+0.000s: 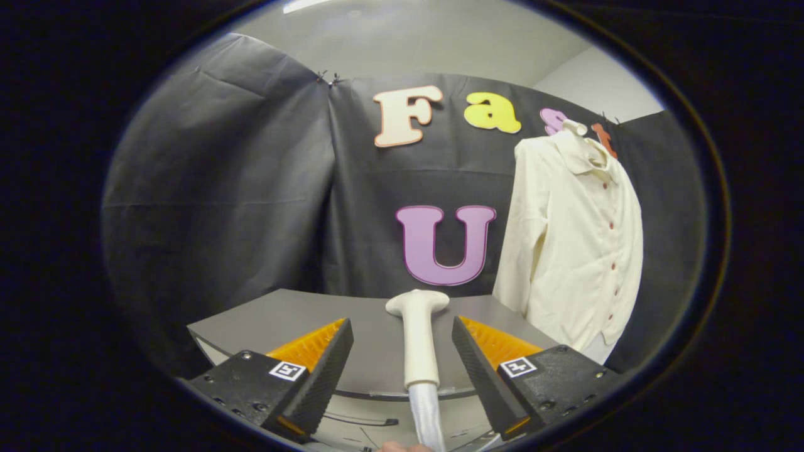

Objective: Iron the clothes twice with a garment steamer, once on the left side and once on the right side.

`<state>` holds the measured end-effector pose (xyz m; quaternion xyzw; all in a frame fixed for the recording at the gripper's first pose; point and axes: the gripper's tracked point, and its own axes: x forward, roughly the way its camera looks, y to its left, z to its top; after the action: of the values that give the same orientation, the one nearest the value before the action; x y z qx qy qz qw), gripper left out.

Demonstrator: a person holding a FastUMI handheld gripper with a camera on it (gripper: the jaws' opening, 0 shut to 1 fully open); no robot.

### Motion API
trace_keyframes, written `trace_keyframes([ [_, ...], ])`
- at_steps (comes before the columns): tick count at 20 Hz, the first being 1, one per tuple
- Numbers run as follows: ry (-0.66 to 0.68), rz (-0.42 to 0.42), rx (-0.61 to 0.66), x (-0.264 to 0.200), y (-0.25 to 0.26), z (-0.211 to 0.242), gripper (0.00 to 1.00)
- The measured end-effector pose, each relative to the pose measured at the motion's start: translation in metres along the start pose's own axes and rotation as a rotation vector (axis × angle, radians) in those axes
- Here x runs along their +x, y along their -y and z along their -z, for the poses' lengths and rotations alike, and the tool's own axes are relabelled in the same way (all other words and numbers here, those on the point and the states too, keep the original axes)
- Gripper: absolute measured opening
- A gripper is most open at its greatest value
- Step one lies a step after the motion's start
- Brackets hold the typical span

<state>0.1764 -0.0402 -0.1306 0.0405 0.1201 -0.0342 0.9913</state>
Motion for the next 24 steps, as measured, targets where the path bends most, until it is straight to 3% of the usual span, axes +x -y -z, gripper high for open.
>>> trace_keyframes([
  [12, -0.144, 0.01, -0.037, 0.061, -0.001, 0.044, 0.9],
  [16, -0.233, 0.012, 0.03, 0.069, 0.003, 0.07, 0.82],
  [18, -0.213, 0.01, 0.03, 0.07, 0.003, 0.065, 0.75],
  [22, -0.211, -0.004, 0.033, 0.072, 0.008, 0.069, 0.52],
  [24, -0.19, 0.003, 0.084, 0.07, 0.012, 0.066, 0.46],
])
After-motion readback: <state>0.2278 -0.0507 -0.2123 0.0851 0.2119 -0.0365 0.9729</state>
